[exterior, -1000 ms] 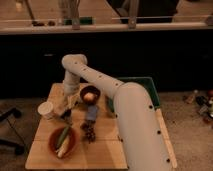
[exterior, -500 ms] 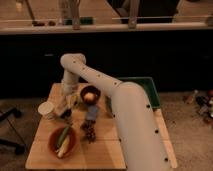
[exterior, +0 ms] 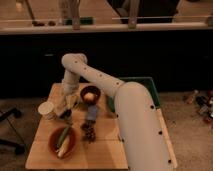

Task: Place eraser in metal cup

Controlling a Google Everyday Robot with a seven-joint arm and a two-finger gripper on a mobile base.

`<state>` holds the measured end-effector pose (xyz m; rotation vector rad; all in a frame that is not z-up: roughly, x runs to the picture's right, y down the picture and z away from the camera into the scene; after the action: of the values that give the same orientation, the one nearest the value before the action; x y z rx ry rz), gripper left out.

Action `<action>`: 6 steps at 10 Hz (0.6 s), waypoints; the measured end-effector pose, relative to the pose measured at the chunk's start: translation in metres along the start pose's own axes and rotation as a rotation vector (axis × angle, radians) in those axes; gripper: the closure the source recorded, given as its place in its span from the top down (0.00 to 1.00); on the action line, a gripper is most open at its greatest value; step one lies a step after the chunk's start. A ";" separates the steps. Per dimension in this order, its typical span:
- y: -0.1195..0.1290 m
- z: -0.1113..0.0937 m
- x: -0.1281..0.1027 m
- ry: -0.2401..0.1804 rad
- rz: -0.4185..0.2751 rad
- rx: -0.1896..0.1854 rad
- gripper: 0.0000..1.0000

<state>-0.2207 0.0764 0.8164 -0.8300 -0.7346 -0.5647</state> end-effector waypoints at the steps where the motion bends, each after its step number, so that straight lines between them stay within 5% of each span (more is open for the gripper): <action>1: 0.001 0.001 0.001 -0.012 -0.002 0.007 0.00; 4: 0.001 0.006 -0.001 -0.050 -0.014 0.017 0.00; 6: 0.001 0.009 0.000 -0.081 -0.011 0.022 0.15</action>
<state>-0.2227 0.0842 0.8198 -0.8332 -0.8186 -0.5342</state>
